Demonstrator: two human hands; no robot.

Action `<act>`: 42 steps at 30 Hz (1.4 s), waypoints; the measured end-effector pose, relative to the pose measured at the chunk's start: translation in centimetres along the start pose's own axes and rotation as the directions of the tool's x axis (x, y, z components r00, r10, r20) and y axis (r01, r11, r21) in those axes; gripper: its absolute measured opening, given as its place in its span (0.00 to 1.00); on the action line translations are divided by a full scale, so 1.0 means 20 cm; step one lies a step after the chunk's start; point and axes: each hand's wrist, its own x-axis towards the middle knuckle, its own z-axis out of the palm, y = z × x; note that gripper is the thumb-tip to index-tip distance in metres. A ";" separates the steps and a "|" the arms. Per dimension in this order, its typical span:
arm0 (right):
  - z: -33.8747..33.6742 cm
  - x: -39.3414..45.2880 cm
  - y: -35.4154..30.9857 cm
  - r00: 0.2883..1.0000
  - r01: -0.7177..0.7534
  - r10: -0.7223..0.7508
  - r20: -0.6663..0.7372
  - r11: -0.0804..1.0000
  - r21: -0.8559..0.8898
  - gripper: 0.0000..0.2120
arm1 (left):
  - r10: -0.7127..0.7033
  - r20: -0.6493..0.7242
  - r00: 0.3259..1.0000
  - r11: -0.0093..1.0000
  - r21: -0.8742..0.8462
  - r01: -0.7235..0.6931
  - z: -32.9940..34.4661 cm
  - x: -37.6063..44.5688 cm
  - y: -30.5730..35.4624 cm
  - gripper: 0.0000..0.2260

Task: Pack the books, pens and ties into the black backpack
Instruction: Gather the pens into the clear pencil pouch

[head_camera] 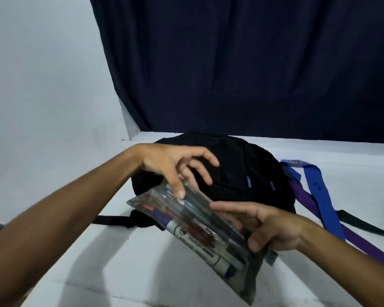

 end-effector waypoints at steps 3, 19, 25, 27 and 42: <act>-0.02 -0.01 0.03 0.985 0.051 -0.053 -0.164 0.999 -0.018 0.38 | 0.169 -0.524 0.835 0.985 0.066 -0.159 -0.09 0.04 -0.06 0.18; -0.21 0.00 0.08 0.936 0.069 -0.069 -0.344 0.998 -0.013 0.37 | 0.183 -0.759 0.624 0.868 0.423 0.260 -0.28 0.24 -0.52 0.05; -0.18 0.01 0.00 0.950 0.041 -0.031 -0.310 0.999 0.025 0.38 | 0.121 -0.888 0.443 0.983 0.169 0.071 -0.37 0.14 -0.39 0.06; -0.15 0.03 -0.03 0.938 0.029 -0.019 -0.347 0.999 0.024 0.39 | 0.098 -0.904 0.416 0.994 0.112 0.010 -0.38 0.11 -0.38 0.05; -0.09 0.09 -0.12 0.692 0.176 -0.182 -0.699 0.981 -0.082 0.33 | 0.566 -0.626 0.536 0.596 0.760 0.259 -0.19 0.10 -0.44 0.16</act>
